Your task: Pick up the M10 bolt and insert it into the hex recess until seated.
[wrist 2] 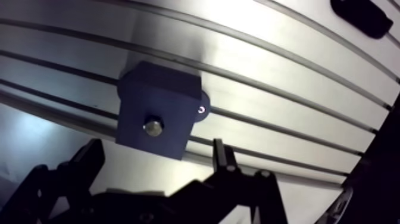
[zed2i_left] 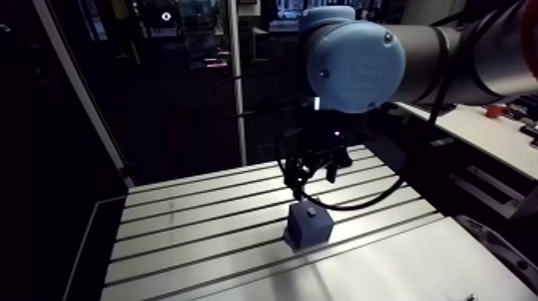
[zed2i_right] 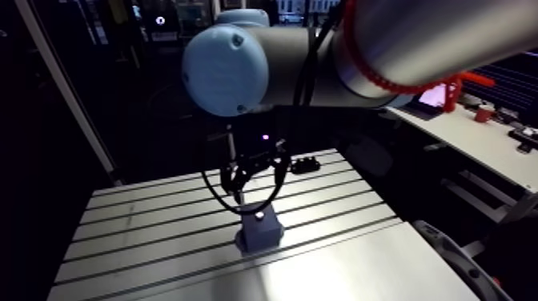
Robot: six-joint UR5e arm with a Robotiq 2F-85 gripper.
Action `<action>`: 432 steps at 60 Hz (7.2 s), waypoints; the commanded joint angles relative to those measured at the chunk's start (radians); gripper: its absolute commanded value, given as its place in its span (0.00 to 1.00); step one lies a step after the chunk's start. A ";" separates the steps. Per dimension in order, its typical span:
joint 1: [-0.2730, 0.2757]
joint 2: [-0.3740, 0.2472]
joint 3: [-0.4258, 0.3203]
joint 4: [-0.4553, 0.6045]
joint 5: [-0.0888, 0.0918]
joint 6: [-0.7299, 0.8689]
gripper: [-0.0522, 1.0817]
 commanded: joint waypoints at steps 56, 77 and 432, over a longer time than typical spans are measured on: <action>0.007 0.000 -0.026 0.131 0.020 0.279 0.99; 0.004 0.020 -0.024 0.154 0.011 0.273 0.99; 0.005 0.078 0.008 0.044 -0.007 0.167 0.99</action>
